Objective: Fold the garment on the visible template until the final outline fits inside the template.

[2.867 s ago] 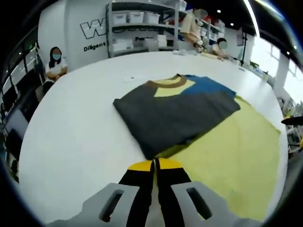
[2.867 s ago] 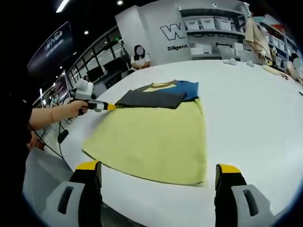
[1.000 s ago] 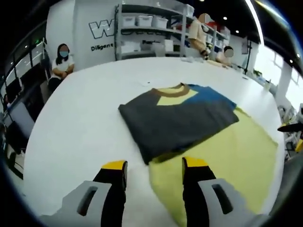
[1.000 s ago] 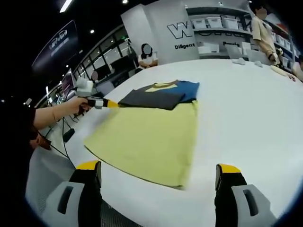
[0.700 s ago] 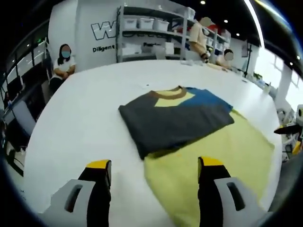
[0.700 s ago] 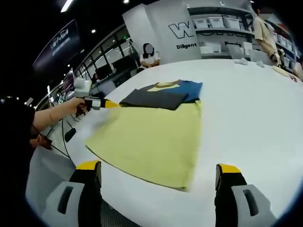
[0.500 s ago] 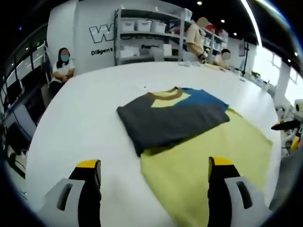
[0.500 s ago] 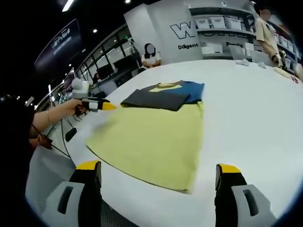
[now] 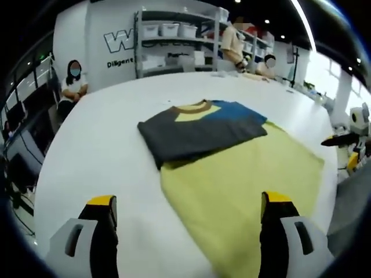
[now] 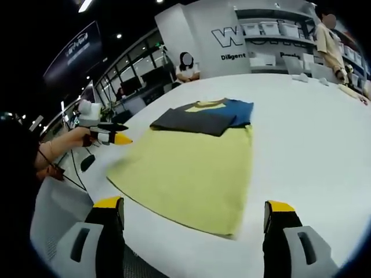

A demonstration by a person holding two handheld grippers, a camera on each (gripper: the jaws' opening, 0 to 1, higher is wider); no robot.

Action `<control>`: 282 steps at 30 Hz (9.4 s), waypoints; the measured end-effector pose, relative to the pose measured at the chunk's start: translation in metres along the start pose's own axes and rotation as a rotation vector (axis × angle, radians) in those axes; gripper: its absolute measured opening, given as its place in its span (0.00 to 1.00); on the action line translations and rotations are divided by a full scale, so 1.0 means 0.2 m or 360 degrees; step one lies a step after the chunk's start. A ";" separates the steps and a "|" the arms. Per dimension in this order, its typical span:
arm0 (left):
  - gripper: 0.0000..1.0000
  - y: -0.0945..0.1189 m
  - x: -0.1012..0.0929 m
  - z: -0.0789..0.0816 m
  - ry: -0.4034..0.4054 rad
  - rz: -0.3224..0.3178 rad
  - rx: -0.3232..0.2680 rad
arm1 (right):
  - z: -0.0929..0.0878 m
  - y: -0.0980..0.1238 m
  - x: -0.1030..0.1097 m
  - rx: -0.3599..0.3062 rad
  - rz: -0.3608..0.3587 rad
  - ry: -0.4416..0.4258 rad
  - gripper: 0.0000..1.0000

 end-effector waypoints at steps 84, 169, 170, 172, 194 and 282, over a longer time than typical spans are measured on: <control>0.03 0.38 -0.20 -0.52 0.0125 -0.0037 0.0426 | -0.21 -0.04 -0.21 0.0222 -0.0310 0.0106 0.00; 0.01 0.68 -0.36 -0.78 -0.0151 -0.0262 0.0880 | -0.44 0.20 0.04 0.0706 -0.0056 0.0129 0.00; 0.01 0.68 -0.36 -0.78 -0.0150 -0.0262 0.0880 | -0.44 0.20 0.04 0.0706 -0.0056 0.0126 0.00; 0.01 0.68 -0.36 -0.78 -0.0149 -0.0261 0.0881 | -0.44 0.20 0.04 0.0708 -0.0058 0.0120 0.00; 0.01 0.69 -0.32 -0.66 -0.0070 -0.0180 0.0779 | -0.25 0.22 0.05 0.0519 -0.0089 0.0012 0.00; 0.01 0.35 0.11 0.30 0.0132 0.0122 0.0154 | 0.67 -0.06 -0.18 0.0049 -0.0235 0.0031 0.00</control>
Point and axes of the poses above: the point that each gripper's makers call its tool centre point, and the gripper's own axes: y roughly backward along the fingers, x roughly to its left, z roughly out of its top, the point moved 2 cm from there along y, roughly backward along the fingers, and after that the axes turned 5 degrees about z, right-handed, at the moved point
